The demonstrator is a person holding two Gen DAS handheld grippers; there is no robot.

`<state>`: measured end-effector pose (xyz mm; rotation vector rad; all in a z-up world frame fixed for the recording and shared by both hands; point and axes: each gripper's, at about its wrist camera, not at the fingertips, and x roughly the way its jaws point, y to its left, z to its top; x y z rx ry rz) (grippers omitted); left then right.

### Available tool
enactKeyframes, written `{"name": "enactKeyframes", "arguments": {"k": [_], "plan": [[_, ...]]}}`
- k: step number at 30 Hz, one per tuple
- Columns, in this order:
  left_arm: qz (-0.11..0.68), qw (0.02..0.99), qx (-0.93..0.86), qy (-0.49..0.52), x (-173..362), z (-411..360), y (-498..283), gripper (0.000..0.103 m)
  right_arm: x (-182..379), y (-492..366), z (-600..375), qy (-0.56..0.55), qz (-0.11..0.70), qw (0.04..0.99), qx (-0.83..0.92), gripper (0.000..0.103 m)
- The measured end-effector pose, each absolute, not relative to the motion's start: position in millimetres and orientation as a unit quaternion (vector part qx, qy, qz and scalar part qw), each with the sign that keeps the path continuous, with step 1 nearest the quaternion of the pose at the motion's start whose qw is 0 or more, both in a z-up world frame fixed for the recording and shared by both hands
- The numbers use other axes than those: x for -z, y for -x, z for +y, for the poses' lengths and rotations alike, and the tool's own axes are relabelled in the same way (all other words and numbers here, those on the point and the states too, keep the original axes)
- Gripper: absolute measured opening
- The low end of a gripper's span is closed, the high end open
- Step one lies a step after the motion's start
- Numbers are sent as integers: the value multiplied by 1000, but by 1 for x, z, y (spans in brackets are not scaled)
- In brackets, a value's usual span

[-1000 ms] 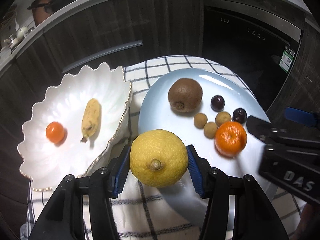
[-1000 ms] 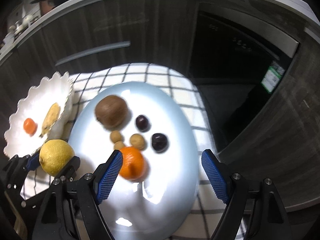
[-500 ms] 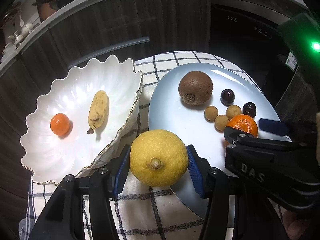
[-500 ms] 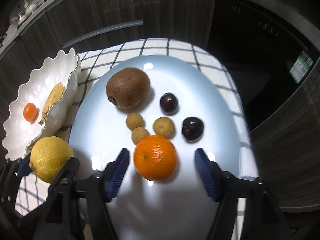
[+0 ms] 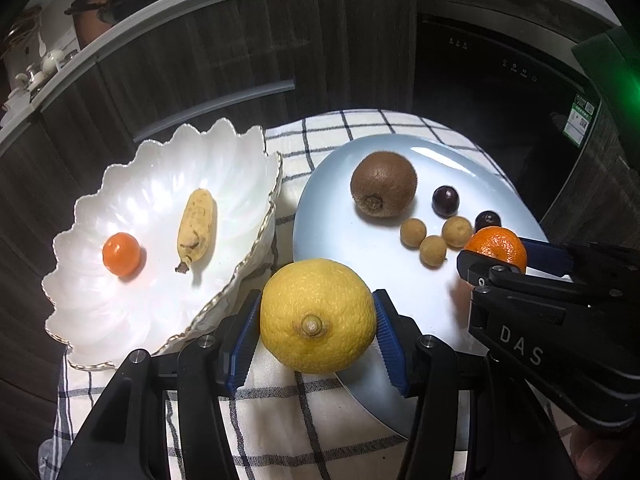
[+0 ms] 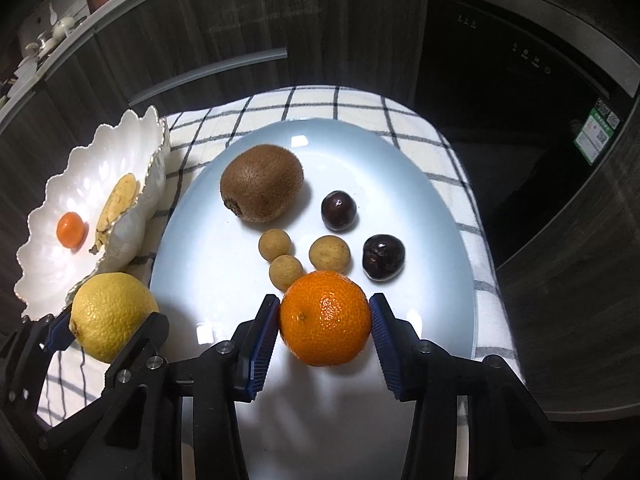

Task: Organize fruits
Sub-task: 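Carry the lemon and mandarin over the white bowl with both grippers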

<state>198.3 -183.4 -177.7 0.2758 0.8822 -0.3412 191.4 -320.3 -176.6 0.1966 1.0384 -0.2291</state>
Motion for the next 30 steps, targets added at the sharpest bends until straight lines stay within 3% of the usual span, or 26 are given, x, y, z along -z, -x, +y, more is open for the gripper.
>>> {"name": "enactKeyframes", "arguments": {"k": [16,30], "plan": [[372,912,140,-103,115,-136,-204,54,100,-197,-273,-68,431,895,87,47],[366,925,71,-78,105,-45,-244,54,90,-246,-189,-60,420,905,35,47]]}}
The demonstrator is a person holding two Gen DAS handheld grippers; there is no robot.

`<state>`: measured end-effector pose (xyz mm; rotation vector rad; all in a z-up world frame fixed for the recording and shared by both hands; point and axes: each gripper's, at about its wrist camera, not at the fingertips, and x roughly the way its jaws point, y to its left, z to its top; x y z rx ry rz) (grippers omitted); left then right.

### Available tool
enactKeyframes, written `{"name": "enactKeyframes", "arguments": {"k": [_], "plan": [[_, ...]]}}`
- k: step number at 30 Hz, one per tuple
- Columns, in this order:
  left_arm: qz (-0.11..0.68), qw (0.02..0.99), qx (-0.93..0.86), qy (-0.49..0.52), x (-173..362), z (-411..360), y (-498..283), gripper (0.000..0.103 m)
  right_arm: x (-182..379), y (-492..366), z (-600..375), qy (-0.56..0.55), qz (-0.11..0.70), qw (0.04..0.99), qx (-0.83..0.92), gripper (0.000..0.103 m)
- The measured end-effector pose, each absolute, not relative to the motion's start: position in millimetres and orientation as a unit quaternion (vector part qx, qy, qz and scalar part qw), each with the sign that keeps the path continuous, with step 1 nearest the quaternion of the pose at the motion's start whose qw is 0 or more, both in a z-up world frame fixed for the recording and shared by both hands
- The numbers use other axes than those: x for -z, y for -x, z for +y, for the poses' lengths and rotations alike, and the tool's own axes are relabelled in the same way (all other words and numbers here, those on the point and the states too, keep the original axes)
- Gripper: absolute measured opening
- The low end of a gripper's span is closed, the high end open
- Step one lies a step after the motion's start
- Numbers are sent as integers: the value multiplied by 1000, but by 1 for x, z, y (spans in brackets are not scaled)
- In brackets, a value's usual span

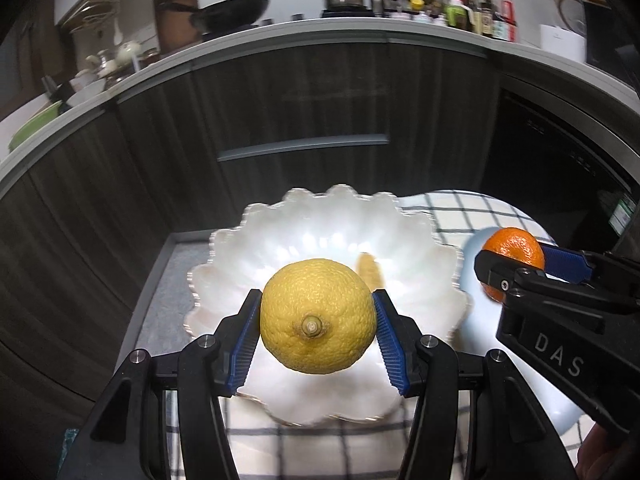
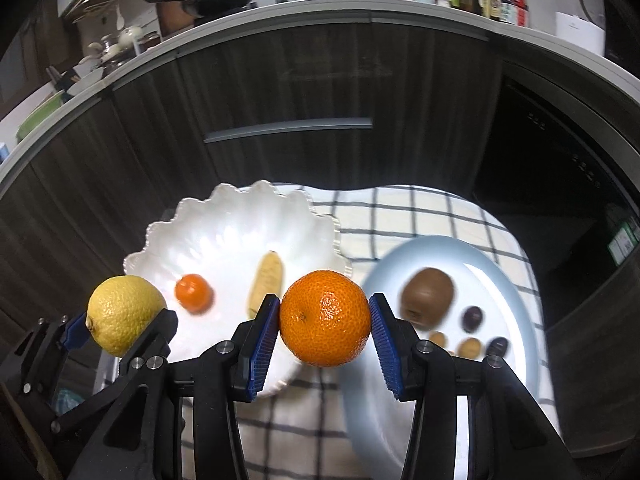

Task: Organize fruits
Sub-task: 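Carry the lemon and mandarin over the white bowl with both grippers, then open both grippers to release the lemon and mandarin into the bowl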

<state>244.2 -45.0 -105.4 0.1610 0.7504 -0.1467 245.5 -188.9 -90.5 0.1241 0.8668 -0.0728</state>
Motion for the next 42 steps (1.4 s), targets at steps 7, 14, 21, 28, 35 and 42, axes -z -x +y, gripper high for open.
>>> {"name": "enactKeyframes", "arguments": {"k": [7,14,21,28,35,42], "plan": [[377,923,47,-66,119,-15,-270,54,100,-274,-164,-51,426,903,26,47],[389,919,31,-55,139,-1,-297,54,119,-296,-157,-34,445,894,36,47],[394,917,28,-61,151,1,-326,54,139,-316,-162,-37,461,886,41,47],[393,916,43,-73,157,-10,-350,54,150,-332,-166,-41,468,882,39,47],[398,912,55,-80,161,-19,-369,54,151,-346,-169,-41,471,880,35,48],[349,931,21,-102,140,-18,-356,92,133,-337,-176,-31,442,894,67,70]]}}
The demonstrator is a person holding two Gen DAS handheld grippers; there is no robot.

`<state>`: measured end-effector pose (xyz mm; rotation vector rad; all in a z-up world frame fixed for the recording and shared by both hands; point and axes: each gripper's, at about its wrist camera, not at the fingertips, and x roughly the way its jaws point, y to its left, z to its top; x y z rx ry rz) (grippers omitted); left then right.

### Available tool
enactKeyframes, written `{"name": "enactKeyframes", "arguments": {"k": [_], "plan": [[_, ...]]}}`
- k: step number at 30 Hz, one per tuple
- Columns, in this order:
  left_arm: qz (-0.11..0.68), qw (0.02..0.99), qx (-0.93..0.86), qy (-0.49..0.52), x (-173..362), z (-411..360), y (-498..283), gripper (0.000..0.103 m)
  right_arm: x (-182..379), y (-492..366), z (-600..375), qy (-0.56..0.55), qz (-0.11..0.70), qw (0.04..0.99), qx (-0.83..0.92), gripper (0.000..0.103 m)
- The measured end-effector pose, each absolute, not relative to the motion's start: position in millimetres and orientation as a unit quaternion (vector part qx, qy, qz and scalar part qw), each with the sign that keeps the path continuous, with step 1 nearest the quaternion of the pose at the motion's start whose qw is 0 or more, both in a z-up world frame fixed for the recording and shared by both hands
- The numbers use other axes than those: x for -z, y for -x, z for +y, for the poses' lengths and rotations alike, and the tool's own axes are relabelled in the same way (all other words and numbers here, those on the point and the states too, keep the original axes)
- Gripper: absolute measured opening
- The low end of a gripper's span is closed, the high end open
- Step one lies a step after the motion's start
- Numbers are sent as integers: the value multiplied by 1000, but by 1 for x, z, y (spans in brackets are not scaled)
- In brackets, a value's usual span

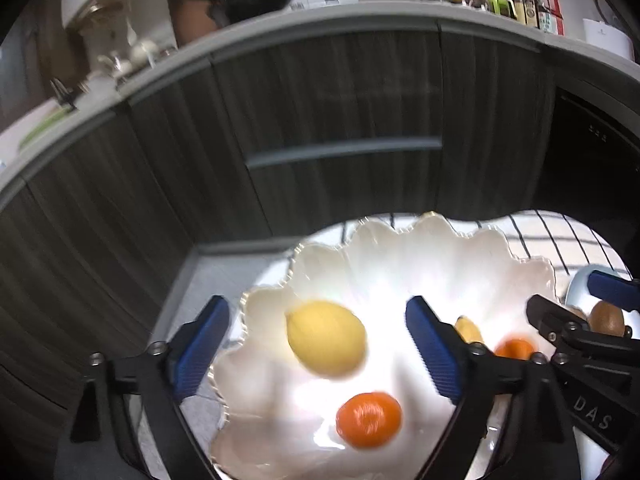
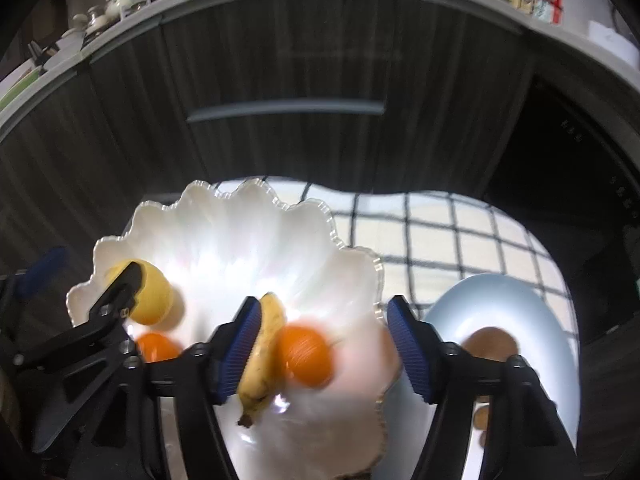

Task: Organize fruits
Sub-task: 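Open both grippers to release the lemon and mandarin into the bowl, then move both tools back toward the plate with the kiwi and small fruits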

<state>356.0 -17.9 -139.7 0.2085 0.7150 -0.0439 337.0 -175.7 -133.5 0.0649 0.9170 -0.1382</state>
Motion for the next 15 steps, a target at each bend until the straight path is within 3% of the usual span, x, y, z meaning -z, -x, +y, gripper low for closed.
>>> {"name": "enactKeyframes", "arguments": {"k": [8,12,15], "plan": [[331,938,24,-105,111,-23,-337,93,104,-316,-190,-37,420,902,92,79],[326,940,28,-94,96,-26,-322,100,83,-299,-199,-34,401,909,112,85],[319,943,38,-91,83,-34,-306,100,66,-285,-210,-35,385,914,123,86]]}}
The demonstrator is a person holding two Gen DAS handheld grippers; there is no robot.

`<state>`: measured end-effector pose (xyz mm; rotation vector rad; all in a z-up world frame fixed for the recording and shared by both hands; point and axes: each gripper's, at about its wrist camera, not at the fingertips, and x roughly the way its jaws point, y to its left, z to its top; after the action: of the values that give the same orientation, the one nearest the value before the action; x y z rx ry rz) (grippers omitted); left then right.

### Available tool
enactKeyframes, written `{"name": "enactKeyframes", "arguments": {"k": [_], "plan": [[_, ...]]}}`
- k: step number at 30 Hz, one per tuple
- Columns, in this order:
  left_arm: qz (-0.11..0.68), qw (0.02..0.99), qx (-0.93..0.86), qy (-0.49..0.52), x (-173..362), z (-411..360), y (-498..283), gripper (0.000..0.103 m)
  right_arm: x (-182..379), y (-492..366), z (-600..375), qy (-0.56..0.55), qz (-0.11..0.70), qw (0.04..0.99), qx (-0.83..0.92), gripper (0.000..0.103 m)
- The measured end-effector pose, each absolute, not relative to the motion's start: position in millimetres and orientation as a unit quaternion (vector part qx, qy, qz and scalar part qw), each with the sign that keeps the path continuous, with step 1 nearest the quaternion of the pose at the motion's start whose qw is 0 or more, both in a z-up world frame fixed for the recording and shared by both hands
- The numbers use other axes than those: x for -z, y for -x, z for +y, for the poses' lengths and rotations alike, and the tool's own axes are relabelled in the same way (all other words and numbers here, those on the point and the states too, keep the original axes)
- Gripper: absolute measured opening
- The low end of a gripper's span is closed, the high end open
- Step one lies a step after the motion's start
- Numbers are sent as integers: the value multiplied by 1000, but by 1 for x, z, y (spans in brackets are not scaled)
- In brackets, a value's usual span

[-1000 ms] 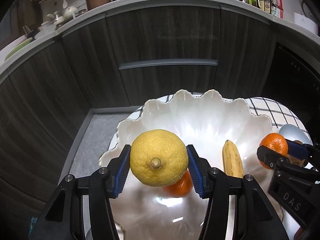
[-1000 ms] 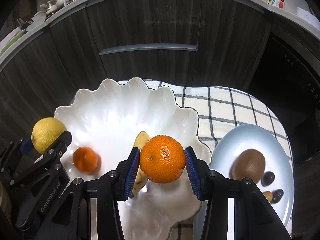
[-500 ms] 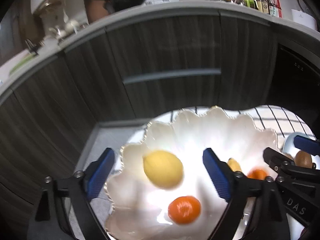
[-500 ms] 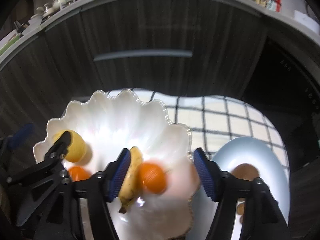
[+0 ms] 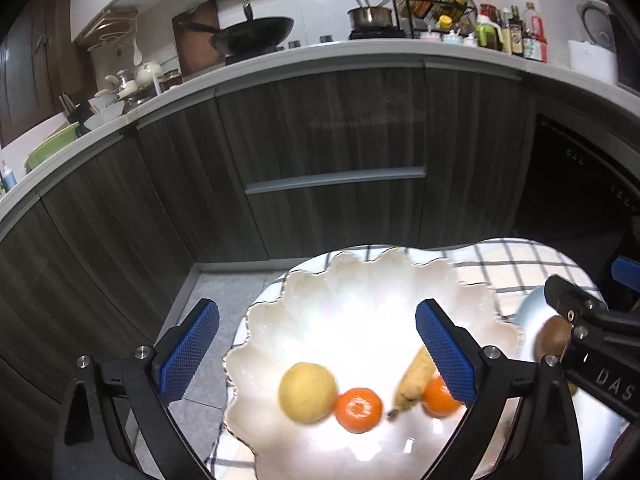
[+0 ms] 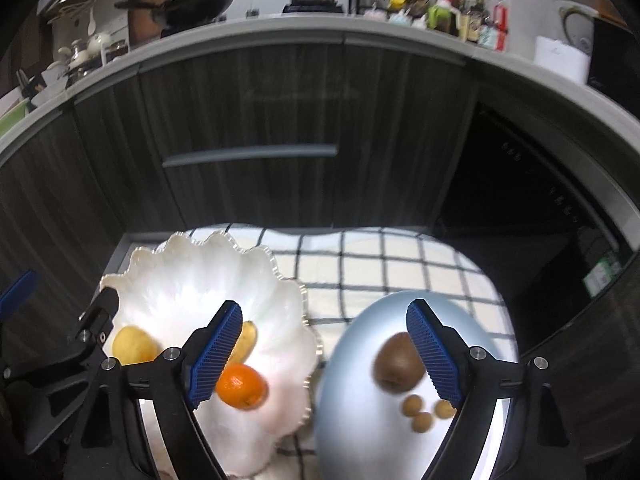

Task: Organize fruits
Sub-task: 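Move both tools back toward the plate with the kiwi and small fruits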

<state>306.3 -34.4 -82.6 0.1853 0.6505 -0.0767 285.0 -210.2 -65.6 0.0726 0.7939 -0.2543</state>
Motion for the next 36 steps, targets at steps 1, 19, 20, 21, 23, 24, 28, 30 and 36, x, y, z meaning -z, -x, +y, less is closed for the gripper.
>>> {"name": "enactKeyframes", "arguments": {"k": [1,19,20,21,23,24,28,30,36], "plan": [[316,943,41,-90,78,-38,-303,101,59,-278,-216,-37,380,915,128,88],[299,941,123,-100,40,-139,-233,103,11,-182,-309,-48,344,912,217,89],[300,940,128,-101,40,-144,-230,103,11,-178,-314,-49,344,911,220,89],[302,939,131,-101,41,-148,-228,103,11,-175,-317,-49,345,911,222,89],[304,937,137,-104,43,-157,-223,103,13,-169,-324,-50,347,909,228,89],[306,936,140,-105,44,-161,-221,103,14,-167,-327,-50,348,908,230,89],[311,932,149,-112,50,-175,-215,103,19,-157,-339,-53,352,905,233,89],[313,930,153,-115,53,-182,-212,103,23,-155,-343,-54,354,904,234,89],[322,924,166,-123,68,-197,-212,103,37,-149,-357,-62,363,900,236,89]]}}
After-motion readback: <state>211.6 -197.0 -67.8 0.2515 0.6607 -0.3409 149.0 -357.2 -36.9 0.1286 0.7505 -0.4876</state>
